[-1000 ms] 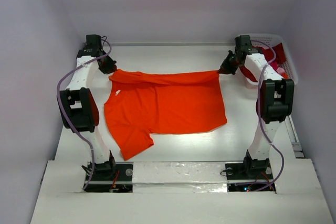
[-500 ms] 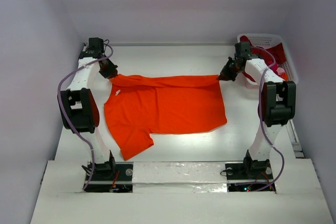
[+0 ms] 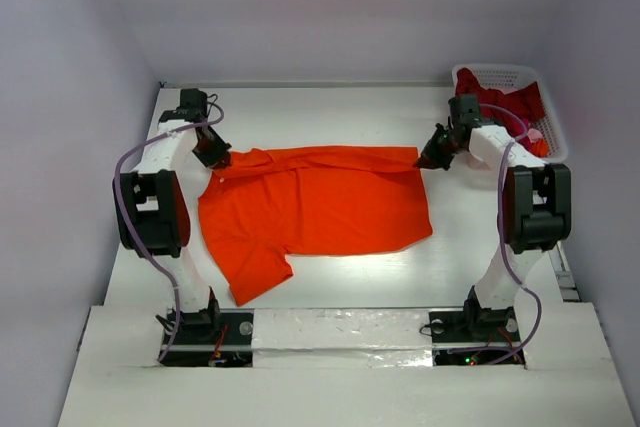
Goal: Fold and stack the t-shirts
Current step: Fold the flattened tshirt in 1/3 of the way
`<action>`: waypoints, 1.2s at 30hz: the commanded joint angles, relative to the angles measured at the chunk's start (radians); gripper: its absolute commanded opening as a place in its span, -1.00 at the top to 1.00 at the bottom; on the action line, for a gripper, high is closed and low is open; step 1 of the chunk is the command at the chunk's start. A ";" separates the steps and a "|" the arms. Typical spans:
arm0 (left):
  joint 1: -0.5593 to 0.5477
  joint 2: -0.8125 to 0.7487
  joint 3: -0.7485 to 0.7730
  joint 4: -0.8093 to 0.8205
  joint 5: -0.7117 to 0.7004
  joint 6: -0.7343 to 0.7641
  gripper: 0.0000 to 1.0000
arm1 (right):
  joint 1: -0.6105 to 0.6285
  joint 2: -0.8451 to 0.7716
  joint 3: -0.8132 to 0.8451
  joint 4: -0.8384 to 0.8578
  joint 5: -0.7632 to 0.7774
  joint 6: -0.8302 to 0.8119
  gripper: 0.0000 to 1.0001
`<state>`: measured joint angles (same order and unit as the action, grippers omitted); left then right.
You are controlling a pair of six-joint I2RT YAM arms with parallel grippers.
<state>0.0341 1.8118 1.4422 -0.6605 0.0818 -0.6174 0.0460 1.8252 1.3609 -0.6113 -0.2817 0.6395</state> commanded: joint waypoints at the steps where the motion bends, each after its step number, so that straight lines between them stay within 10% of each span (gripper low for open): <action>1: -0.005 -0.071 -0.042 -0.016 -0.007 0.011 1.00 | -0.008 -0.050 -0.025 0.042 -0.005 -0.012 1.00; 18: -0.014 -0.170 -0.178 -0.033 -0.007 0.025 0.75 | -0.008 -0.205 -0.253 0.088 0.012 -0.006 1.00; 25: -0.014 -0.204 -0.204 -0.039 -0.011 0.031 -0.92 | -0.008 -0.239 -0.295 0.097 -0.005 0.002 -0.44; 36: -0.014 -0.169 -0.115 0.048 0.062 -0.010 -0.76 | 0.023 -0.207 -0.161 0.081 -0.008 -0.015 -0.37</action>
<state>0.0231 1.6306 1.2945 -0.6548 0.0952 -0.6086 0.0525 1.5711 1.1267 -0.5533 -0.2855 0.6529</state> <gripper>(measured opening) 0.888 0.688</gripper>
